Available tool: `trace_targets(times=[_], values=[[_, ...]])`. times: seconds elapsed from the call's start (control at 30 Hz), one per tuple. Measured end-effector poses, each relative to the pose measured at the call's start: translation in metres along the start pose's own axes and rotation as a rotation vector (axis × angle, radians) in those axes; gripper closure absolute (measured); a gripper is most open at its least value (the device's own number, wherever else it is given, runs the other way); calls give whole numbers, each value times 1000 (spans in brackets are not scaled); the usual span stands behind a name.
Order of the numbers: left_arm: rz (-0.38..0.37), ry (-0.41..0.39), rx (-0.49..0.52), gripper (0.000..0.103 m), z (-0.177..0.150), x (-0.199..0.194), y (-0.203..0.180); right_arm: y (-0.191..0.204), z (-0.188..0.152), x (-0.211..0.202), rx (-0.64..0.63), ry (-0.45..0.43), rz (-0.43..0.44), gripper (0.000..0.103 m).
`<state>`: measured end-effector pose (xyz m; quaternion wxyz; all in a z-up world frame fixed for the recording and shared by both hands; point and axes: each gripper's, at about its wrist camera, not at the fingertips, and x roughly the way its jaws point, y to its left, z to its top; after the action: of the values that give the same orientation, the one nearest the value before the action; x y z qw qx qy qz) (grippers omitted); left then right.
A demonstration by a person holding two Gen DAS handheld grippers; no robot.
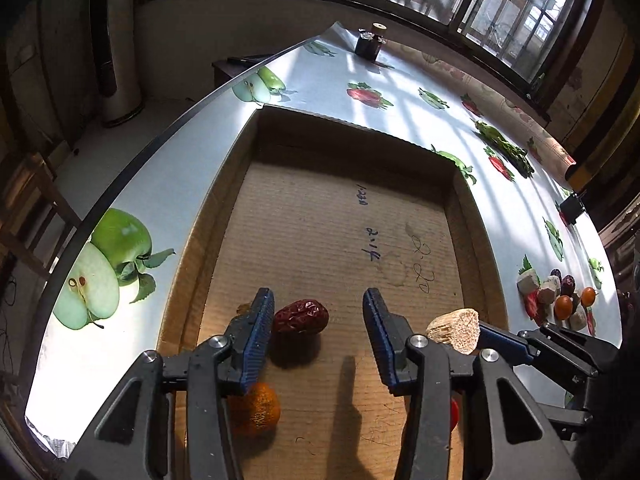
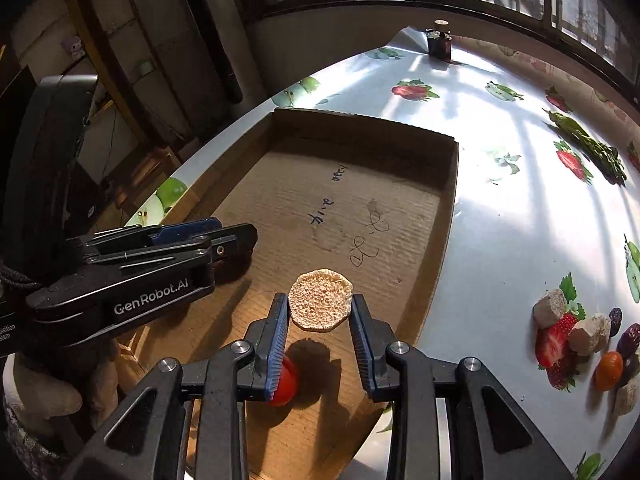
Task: Organize fruits
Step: 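Carry the date and bread slice into the tray and release both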
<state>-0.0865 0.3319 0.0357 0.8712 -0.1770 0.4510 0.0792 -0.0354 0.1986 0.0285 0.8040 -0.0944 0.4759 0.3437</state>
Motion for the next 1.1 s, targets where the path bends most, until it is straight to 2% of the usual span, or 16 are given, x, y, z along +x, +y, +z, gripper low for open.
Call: trace_targets(times=[0.07, 0.13, 0.2, 0.3, 0.37, 0.57, 0.67, 0.7, 0.77, 0.83, 0.93, 1.1], values=[[-27, -16, -8, 47, -3, -2, 0, 0, 0, 7, 0, 10, -9, 69], [-35, -30, -7, 44, -6, 0, -1, -1, -1, 8, -1, 8, -11, 69], [-24, -31, -3, 44, -7, 3, -1, -3, -1, 7, 8, 6, 0, 68], [-42, -30, -17, 44, -5, 4, 4, -5, -3, -1, 21, -17, 11, 60], [-5, -48, -2, 44, -2, 3, 5, -5, -5, -11, 24, -44, 10, 55], [53, -84, -46, 44, 11, -3, 24, -22, -12, -47, 72, -120, 4, 55], [34, -132, -55, 43, 8, -28, 21, -42, -23, -71, 110, -157, -11, 52], [21, -146, -49, 41, 7, -37, 15, -51, -27, -78, 124, -171, -23, 50], [1, -167, -21, 26, 5, -52, -2, -71, -37, -93, 159, -195, -49, 46], [-10, -186, 22, 19, 3, -65, -28, -94, -48, -108, 208, -212, -72, 46], [-82, -195, 107, 17, -2, -74, -71, -136, -67, -130, 289, -243, -121, 46], [-165, -112, 194, 17, -14, -50, -138, -208, -105, -163, 462, -265, -187, 46]])
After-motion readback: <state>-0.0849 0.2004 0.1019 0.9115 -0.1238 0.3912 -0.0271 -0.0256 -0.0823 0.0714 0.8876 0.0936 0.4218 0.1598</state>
